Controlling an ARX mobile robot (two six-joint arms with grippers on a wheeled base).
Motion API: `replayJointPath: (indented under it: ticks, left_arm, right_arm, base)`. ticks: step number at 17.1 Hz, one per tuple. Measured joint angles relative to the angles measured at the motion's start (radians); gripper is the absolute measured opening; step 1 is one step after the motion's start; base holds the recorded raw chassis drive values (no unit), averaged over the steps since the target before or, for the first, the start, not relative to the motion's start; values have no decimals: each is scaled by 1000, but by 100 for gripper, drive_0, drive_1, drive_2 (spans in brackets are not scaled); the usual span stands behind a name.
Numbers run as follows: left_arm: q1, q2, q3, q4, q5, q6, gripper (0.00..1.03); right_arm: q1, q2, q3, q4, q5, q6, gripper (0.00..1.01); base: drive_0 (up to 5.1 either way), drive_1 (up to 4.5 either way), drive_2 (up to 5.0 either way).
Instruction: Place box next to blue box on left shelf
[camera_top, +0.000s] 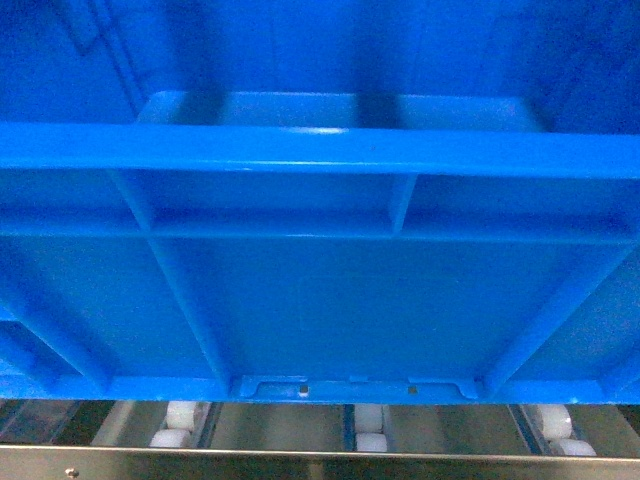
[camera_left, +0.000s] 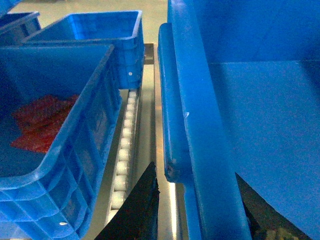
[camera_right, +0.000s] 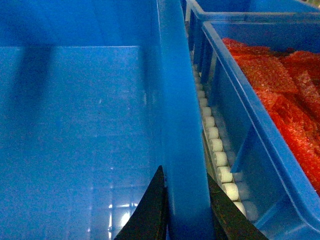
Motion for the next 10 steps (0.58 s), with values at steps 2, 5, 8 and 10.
replayJointPath:
  ticks: [2, 5, 8, 10]
  left_arm:
    - [20, 86, 40, 20, 21, -6, 32]
    - [26, 223, 122, 53, 34, -16, 32]
    - [18, 374, 150, 60, 47, -40, 32]
    - [14, 425, 151, 47, 60, -55, 32]
  right_arm:
    - [-34, 89, 62, -14, -47, 13, 11]
    - [-72, 232, 179, -17, -87, 7, 11]
    - [-95, 367, 232, -51, -107, 0, 11]
    - [-101, 397, 232, -71, -108, 2, 11]
  base:
    - [0, 0, 0]
    - [0, 0, 0]
    - [0, 0, 0]
    - [0, 0, 0]
